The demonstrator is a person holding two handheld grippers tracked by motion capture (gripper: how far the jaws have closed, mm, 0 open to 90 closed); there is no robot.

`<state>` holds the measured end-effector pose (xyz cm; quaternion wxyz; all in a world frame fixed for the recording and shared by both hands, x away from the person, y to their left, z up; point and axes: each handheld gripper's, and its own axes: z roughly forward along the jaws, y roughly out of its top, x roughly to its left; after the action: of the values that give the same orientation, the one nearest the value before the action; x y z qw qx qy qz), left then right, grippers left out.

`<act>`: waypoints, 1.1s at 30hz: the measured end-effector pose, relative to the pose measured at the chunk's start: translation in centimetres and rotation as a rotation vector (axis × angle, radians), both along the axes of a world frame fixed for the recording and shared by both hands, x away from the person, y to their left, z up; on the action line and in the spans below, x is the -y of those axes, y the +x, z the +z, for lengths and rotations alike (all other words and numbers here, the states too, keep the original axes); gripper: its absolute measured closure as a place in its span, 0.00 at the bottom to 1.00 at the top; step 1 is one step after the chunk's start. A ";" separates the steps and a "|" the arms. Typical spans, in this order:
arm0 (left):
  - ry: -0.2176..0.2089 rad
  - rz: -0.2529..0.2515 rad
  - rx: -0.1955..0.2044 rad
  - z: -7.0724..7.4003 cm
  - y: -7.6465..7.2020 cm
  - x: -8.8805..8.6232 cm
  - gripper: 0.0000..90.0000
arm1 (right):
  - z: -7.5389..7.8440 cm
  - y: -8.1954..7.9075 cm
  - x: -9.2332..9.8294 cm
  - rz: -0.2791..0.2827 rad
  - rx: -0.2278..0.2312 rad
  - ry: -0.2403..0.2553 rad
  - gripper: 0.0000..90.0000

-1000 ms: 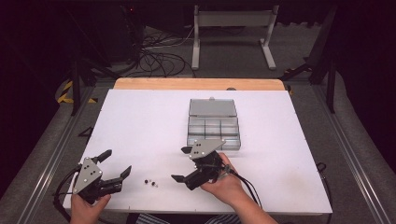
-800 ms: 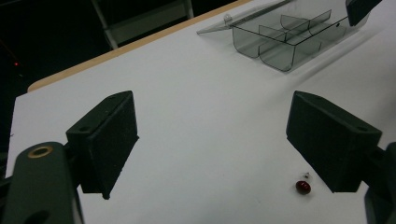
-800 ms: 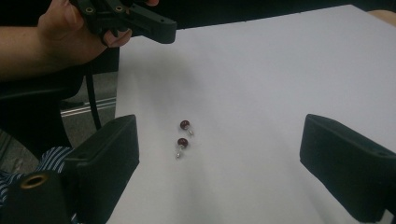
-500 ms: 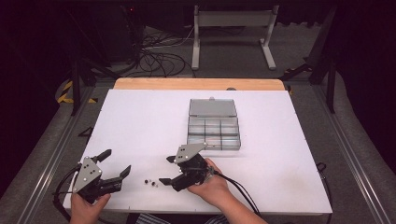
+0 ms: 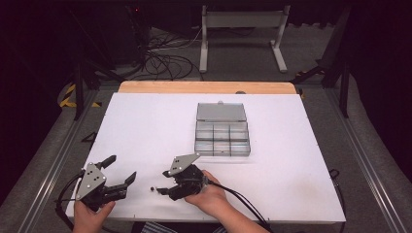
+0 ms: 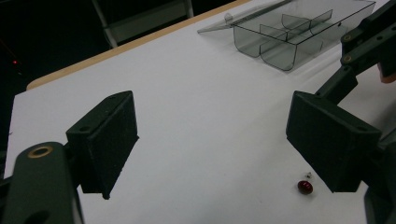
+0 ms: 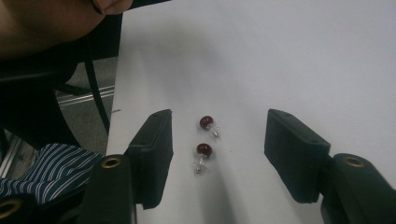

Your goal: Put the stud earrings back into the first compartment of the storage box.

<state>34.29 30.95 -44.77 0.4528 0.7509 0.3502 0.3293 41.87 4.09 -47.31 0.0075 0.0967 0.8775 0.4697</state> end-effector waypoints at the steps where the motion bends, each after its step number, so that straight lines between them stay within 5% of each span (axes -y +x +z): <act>1: -0.003 0.000 -0.004 0.0 0.0 0.0 0.19 | -0.2 0.0 -0.2 0.000 -0.001 -0.004 0.50; 11: 0.002 -0.001 -0.001 0.0 0.0 0.0 0.19 | -1.5 -0.2 -1.6 0.007 -0.034 -0.060 0.62; 25: -0.001 -0.002 -0.001 0.0 0.0 0.0 0.19 | -2.5 -1.0 -2.6 -0.025 0.043 -0.121 0.88; 33: 0.000 -0.003 0.001 0.0 0.0 -0.1 0.19 | -2.1 -1.2 -2.4 -0.023 0.047 -0.108 0.89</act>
<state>34.29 31.00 -44.75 0.4536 0.7513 0.3487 0.3290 40.68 6.52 -49.43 0.0388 0.0951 0.9001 0.4235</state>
